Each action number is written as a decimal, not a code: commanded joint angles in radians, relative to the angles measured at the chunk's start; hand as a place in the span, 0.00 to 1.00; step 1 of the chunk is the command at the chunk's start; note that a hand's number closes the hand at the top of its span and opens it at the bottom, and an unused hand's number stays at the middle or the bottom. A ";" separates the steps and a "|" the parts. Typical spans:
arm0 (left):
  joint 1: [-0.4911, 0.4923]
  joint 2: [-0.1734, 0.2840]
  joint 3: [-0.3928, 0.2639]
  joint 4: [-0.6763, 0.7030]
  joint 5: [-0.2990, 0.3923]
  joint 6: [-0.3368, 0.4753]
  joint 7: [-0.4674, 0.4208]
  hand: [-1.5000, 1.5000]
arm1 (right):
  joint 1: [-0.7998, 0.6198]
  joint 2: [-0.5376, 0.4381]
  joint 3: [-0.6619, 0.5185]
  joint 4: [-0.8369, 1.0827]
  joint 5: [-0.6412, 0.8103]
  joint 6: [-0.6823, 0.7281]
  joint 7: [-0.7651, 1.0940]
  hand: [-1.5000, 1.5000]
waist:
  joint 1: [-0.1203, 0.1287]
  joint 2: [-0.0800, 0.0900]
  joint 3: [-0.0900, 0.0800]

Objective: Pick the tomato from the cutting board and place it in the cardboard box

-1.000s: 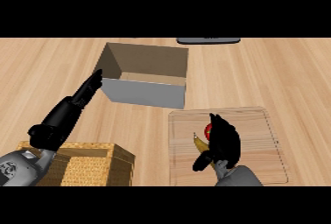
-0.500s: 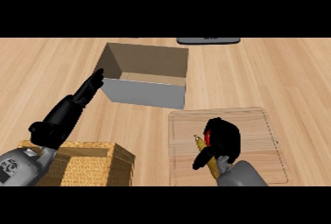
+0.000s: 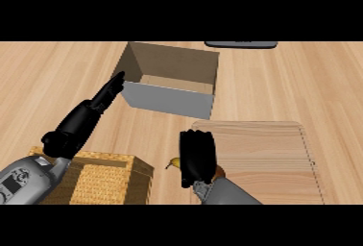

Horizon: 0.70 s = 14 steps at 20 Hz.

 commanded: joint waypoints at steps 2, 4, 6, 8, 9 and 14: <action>0.025 -0.108 -0.065 0.051 -0.010 0.022 -0.003 0.50 | -0.166 0.013 0.182 -0.007 0.004 -0.044 0.165 1.00 | 0.019 0.011 -0.025; 0.009 -0.115 -0.054 0.055 0.008 0.022 0.009 0.50 | -0.262 0.013 0.173 -0.050 -0.017 -0.007 0.223 1.00 | 0.006 0.007 -0.026; 0.017 -0.085 -0.034 0.072 0.032 0.002 -0.005 0.50 | -0.267 0.013 0.237 -0.087 -0.024 -0.052 0.281 1.00 | 0.008 0.004 -0.026; -0.013 -0.093 -0.024 0.088 0.041 0.002 0.005 0.50 | -0.328 0.013 0.241 -0.143 -0.062 -0.030 0.307 1.00 | 0.002 0.005 -0.027; 0.042 -0.108 -0.064 0.074 0.022 0.025 -0.021 0.50 | -0.348 0.012 0.234 -0.132 -0.067 -0.028 0.311 1.00 | 0.013 0.003 -0.027; -0.004 -0.116 -0.067 0.075 0.021 0.047 0.008 0.50 | -0.466 0.012 0.232 -0.260 -0.110 -0.025 0.369 1.00 | -0.007 -0.004 -0.027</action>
